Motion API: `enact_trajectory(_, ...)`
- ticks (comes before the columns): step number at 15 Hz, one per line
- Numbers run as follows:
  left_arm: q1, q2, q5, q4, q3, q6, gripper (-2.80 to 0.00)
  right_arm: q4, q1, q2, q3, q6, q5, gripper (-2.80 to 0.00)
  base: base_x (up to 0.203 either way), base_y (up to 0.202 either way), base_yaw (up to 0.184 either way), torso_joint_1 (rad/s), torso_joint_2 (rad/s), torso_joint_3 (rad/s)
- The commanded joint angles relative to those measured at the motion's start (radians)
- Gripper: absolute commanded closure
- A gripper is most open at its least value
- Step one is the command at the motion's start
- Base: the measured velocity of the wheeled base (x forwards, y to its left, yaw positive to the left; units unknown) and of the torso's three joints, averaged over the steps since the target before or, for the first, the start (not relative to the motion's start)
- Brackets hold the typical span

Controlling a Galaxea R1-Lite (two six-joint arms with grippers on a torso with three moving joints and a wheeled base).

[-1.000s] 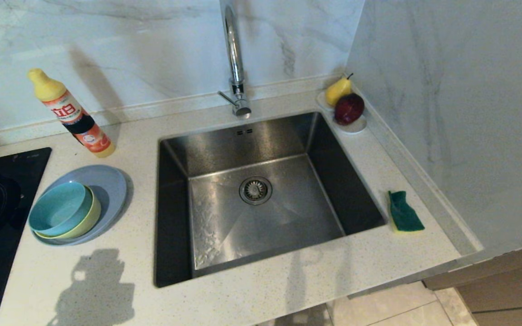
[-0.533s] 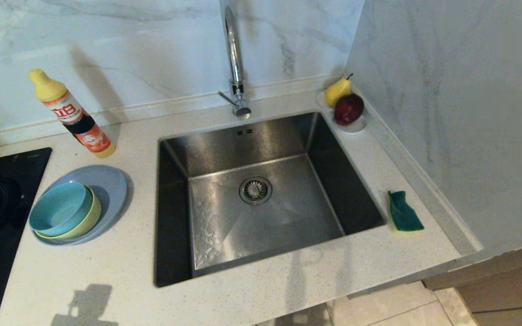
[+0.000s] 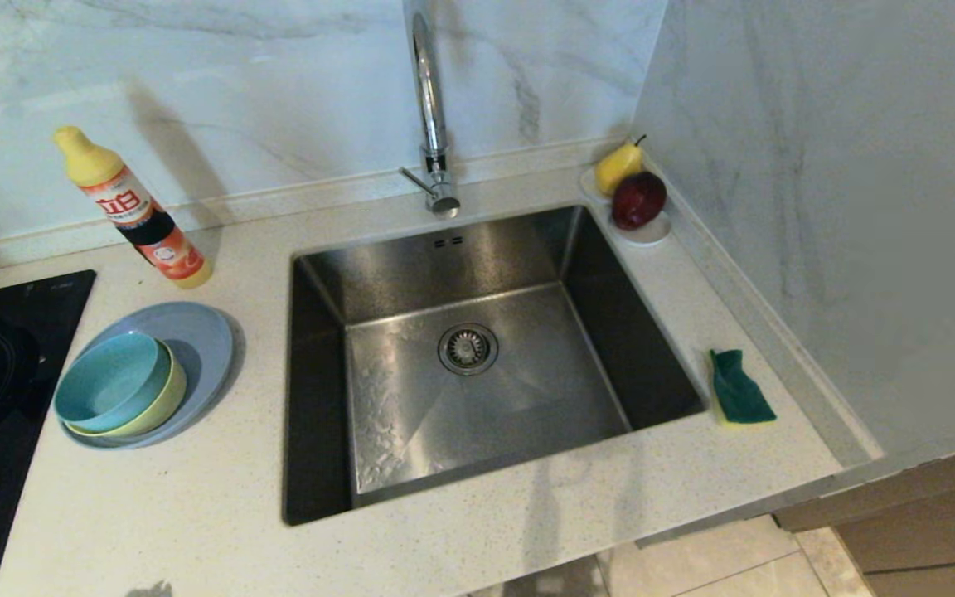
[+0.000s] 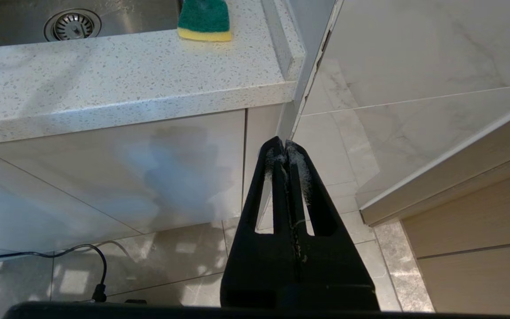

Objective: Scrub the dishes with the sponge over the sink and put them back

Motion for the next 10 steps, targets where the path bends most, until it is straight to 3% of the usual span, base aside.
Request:
enact_trajectory(1, 0.002, -0.022, 0.003, -0.003, 0.034, -0.016, 0.00, 0.000, 0.000, 0.000, 0.000, 0.000, 0.000, 0.00, 0.000, 0.000, 0.000, 0.000, 0.00, 0.000)
enact_trajectory(10, 0.002, -0.022, 0.007, -0.017, 0.037, -0.040, 0.00, 0.000, 0.000, 0.001, 0.000, 0.002, -0.001, 0.00, 0.000, 0.000, 0.000, 0.000, 0.00, 0.000)
